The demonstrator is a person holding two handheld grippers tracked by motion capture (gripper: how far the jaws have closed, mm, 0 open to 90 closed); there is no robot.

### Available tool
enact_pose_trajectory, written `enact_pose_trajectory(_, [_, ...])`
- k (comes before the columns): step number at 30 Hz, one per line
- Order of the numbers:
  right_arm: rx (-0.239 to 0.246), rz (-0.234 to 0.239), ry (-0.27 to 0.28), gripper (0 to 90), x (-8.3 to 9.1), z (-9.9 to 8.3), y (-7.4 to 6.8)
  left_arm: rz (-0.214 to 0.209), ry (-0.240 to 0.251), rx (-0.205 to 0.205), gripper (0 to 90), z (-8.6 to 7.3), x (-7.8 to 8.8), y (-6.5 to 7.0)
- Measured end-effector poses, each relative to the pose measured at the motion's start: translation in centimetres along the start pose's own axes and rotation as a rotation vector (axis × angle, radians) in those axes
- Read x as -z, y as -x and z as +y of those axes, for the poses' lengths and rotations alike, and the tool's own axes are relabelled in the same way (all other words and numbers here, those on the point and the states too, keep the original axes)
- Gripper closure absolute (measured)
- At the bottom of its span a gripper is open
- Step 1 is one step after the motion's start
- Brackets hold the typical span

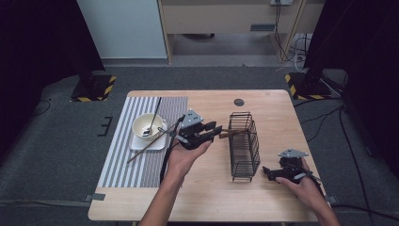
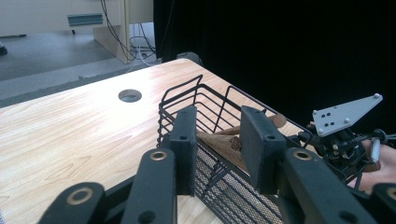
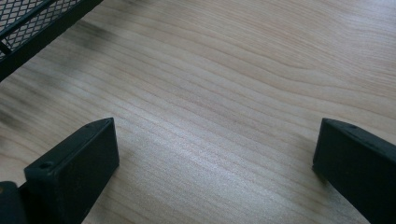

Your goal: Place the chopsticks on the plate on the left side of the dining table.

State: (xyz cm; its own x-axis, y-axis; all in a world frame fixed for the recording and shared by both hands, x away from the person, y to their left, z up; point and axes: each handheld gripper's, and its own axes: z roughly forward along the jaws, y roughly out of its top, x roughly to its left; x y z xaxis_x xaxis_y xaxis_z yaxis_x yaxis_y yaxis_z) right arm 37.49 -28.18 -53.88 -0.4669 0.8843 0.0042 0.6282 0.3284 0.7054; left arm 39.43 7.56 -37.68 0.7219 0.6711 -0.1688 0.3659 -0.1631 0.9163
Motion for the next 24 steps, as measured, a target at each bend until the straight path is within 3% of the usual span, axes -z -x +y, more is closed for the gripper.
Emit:
enact_pose_trajectory(14, [0.002, 0.002, 0.0, 0.1, 0.0, 0.0, 0.0, 0.046, -0.07, -0.006, 64.8, 0.1, -1.9, -0.6])
enact_pose_trajectory(24, [0.002, 0.003, 0.0, 0.1, 0.0, 0.0, 0.0, 0.052, -0.074, -0.004, 66.2, 0.2, -2.2, -0.5])
